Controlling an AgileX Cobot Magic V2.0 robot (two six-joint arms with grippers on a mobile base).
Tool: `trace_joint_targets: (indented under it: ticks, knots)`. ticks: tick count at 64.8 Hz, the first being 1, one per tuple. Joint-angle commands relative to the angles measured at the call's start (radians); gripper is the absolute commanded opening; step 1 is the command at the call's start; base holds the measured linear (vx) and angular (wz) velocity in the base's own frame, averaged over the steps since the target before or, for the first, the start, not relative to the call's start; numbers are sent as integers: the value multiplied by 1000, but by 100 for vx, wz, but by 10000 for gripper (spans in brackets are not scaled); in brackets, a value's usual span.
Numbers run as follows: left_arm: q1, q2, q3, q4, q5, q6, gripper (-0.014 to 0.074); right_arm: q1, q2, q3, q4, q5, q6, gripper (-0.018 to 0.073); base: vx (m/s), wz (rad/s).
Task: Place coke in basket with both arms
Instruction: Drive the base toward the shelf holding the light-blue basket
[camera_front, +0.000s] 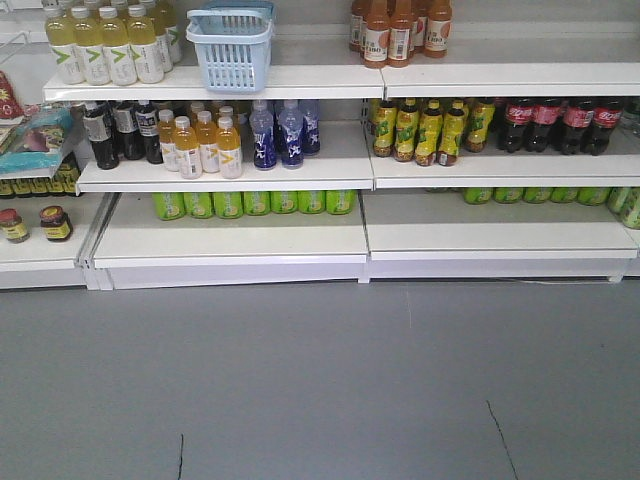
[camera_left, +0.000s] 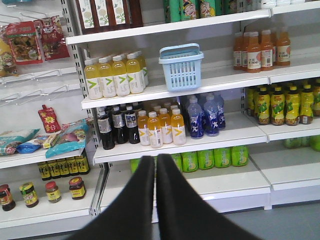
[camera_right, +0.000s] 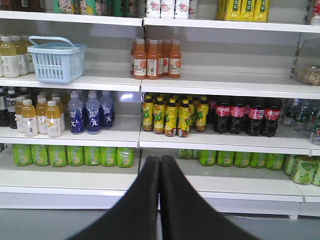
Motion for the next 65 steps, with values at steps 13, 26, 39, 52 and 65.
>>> trace_joint_targets:
  ticks: [13, 26, 39, 52, 65]
  knots:
    - [0, -19, -33, 0, -74, -1, -6, -4, -13, 8, -7, -77, -2, -10, 0, 0]
    - [0, -19, -33, 0, -74, -1, -6, -4, -13, 8, -7, -77, -2, -10, 0, 0]
    - [0, -19, -33, 0, -74, -1, -6, -4, -13, 8, -7, -77, -2, -10, 0, 0]
    - [0, -19, -33, 0, -74, -1, -6, -4, -13, 8, -7, -77, -2, -10, 0, 0]
    - [0, -19, -33, 0, -74, -1, -6, -4, -13, 8, -7, -76, -2, -10, 0, 0]
